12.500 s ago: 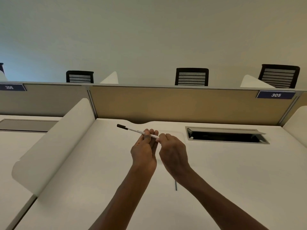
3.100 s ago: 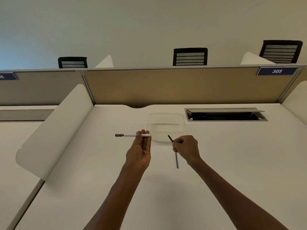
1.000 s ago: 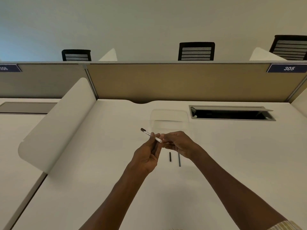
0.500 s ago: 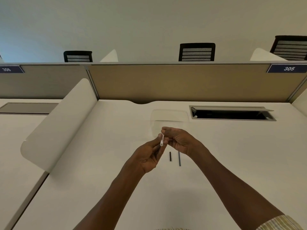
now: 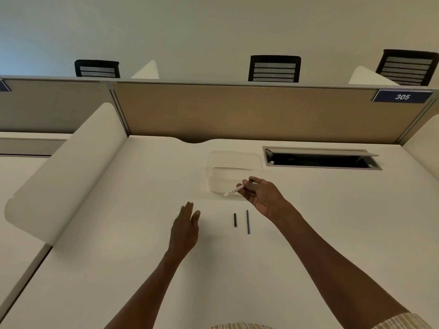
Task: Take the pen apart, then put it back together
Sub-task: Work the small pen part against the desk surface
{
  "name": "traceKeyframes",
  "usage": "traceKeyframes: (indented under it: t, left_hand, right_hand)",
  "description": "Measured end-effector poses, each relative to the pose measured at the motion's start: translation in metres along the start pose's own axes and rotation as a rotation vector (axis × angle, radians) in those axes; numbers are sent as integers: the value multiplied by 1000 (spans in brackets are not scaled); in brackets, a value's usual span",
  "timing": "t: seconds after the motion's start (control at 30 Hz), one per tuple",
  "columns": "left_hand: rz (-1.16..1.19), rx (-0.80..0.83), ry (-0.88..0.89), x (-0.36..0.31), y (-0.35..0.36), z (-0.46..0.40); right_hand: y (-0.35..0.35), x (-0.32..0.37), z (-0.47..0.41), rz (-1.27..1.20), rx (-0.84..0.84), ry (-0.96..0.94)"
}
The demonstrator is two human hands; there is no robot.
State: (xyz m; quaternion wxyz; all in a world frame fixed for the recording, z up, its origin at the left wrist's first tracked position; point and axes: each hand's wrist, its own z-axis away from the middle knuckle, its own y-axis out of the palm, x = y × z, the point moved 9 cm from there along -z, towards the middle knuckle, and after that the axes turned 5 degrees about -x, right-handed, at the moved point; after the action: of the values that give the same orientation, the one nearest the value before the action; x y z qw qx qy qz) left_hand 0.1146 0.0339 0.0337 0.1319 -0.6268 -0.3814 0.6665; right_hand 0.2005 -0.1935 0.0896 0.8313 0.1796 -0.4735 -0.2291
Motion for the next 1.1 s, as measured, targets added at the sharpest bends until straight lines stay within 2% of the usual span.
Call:
traceKeyframes:
  t: [0.13,0.27,0.57,0.7,0.83,0.97,1.1]
  left_hand:
    - [-246,155,52,44,28,10]
    - [-405,142,97,58,35,17]
    - [-456,118,118,53,35,19]
    - [-445,112,119,52,34,19]
    - [-432,112,122,51,35,20]
    - [-432,112,121,53,35,20]
    - [-433,96,131,53,34,19]
  right_hand:
    - [-14,8,-7,8,-77,-59]
    - [-24,12,-13,53,-144,-117]
    - [-27,10,-15,358,-259,-340]
    - [-17,6,-5,606,-282,-543]
    - [6,-9,8,840,-171,-715]
    - [27,-34,15,1069,-11,-772]
    - [39,-42,20,1206,60,-830]
